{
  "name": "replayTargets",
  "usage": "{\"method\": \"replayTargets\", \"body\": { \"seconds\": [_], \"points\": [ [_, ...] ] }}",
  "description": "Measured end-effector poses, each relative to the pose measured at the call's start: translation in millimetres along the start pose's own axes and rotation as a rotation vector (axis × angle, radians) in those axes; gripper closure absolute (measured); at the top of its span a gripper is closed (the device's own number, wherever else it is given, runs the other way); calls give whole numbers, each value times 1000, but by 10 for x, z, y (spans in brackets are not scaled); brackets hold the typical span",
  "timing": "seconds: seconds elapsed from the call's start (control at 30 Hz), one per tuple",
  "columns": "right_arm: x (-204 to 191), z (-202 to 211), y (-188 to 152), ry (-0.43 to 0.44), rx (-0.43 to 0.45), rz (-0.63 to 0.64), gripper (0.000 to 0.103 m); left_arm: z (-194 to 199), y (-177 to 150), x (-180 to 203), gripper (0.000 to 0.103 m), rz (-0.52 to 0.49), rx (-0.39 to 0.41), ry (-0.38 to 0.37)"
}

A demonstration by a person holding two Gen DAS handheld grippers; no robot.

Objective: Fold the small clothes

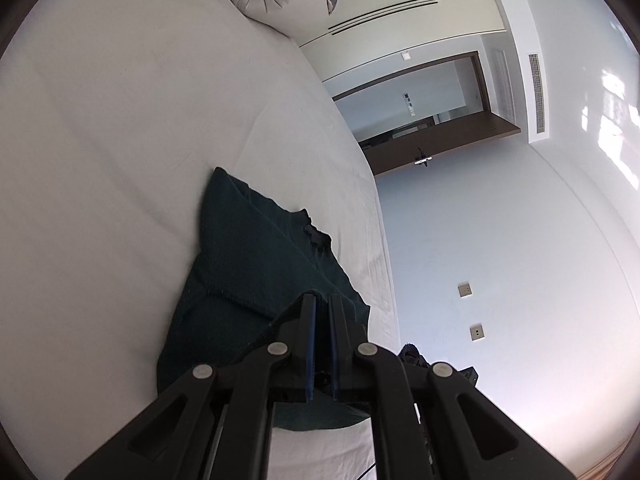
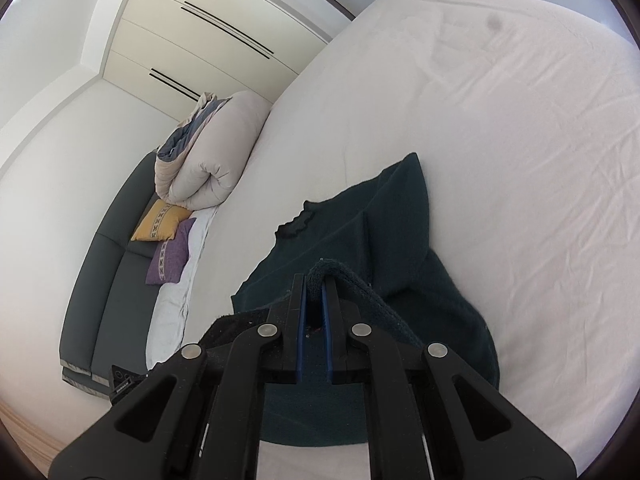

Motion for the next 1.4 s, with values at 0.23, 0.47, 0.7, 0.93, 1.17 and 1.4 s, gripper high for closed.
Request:
{"method": "replayTargets", "body": {
  "seconds": [0.23,0.47,0.7,0.93,1.17,1.4],
  "points": [
    [364,-659,644,-74,29,-29,97,-647,558,12,98,-28,-4,86],
    [715,-1272,1087,-162,18,-27,97,-1155,839,-237,97,-20,10,194],
    [1141,-1622,1063,-198,-5,-89,87,-1390,908,-557,64,76,47,176],
    [1095,-1338,1108,-242,134,-50,37,-1125,553,-315,53,-69,98,198],
    [543,-1608,629,-152,-48,124,39,-1342,43,269,46,-371,116,250],
    [709,-2024,564,-234,-78,124,39,-1639,124,-226,50,-378,122,444]
  ]
}}
Point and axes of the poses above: each gripper's, at about its wrist camera, not at the fingertips, and z roughly against the way its jaws point, x to its right, y to its top, the point moved 5 cm from there along -z, roughly the way its jaws point, and after that the axes turned 10 degrees about y, right-handed, at the moved point
